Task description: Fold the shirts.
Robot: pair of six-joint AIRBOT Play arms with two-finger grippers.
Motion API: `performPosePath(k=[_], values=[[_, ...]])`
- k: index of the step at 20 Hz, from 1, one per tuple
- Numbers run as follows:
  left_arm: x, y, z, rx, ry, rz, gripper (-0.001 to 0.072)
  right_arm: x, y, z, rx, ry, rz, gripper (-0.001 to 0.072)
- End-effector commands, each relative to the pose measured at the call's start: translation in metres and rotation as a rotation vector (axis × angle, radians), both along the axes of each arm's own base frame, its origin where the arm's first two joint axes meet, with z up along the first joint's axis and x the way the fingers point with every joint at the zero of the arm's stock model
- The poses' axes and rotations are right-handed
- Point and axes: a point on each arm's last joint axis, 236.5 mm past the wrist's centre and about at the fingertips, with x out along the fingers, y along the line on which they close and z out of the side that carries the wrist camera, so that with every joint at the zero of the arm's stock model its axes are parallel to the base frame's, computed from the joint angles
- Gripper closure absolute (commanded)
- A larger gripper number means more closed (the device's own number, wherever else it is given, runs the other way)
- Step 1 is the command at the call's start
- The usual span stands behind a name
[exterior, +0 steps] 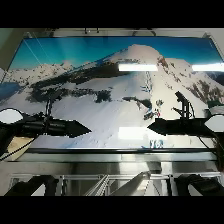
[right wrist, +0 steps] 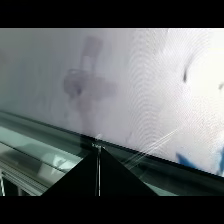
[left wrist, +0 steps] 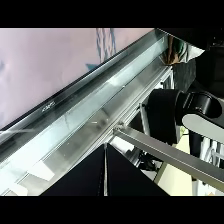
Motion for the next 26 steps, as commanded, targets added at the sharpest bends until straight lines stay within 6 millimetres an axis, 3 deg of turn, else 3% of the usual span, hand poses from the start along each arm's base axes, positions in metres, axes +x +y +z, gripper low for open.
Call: performPosePath(k=[1, 5, 7, 8, 9, 10, 12, 14, 15, 17, 20, 23, 26], values=[[0.001, 0.000, 0.000, 0.002, -0.003, 0.002, 0.0709, 0.000, 0.000, 0.000, 0.000, 0.000, 0.000, 0.0698], [0.012, 0.007, 0.004, 0.017, -0.032, 0.027, 0.0710, 0.000, 0.000, 0.000, 0.000, 0.000, 0.000, 0.0698], [0.041, 0.035, 0.025, 0.060, -0.085, 0.107, 0.0710, 0.000, 0.000, 0.000, 0.000, 0.000, 0.000, 0.0698], [0.062, 0.060, 0.039, 0.098, -0.135, 0.176, 0.0709, 0.000, 0.000, 0.000, 0.000, 0.000, 0.000, 0.0698], [0.085, 0.096, 0.054, 0.161, -0.200, 0.266, 0.0610, 0.000, 0.000, 0.000, 0.000, 0.000, 0.000, 0.0698], [0.106, 0.137, 0.070, 0.232, -0.259, 0.375, 0.0351, 0.000, 0.000, 0.000, 0.000, 0.000, 0.000, 0.0698], [0.128, 0.222, 0.094, 0.361, -0.328, 0.606, -0.0010, 0.000, 0.000, 0.000, 0.000, 0.000, 0.000, 0.0698], [0.114, 0.307, 0.098, 0.472, -0.264, 0.848, -0.0013, 0.000, 0.000, 0.000, 0.000, 0.000, 0.000, 0.0698], [0.098, 0.342, 0.091, 0.504, -0.199, 0.960, -0.0013, 0.000, 0.000, 0.000, 0.000, 0.000, 0.000, 0.0698], [0.075, 0.382, 0.064, 0.480, -0.069, 1.112, -0.0011, 0.000, 0.000, 0.000, 0.000, 0.000, 0.000, 0.0698], [0.041, 0.399, -0.007, 0.484, 0.159, 1.136, -0.0010, 0.004, -0.001, 0.001, -0.001, -0.014, -0.012, 0.0698], [0.006, 0.401, -0.071, 0.543, 0.367, 1.064, 0.0007, 0.004, -0.001, 0.001, -0.002, -0.014, -0.012, 0.0698], [0.006, 0.396, -0.104, 0.490, 0.460, 1.026, 0.0008, 0.004, -0.001, 0.001, -0.002, -0.014, -0.012, 0.0698]])
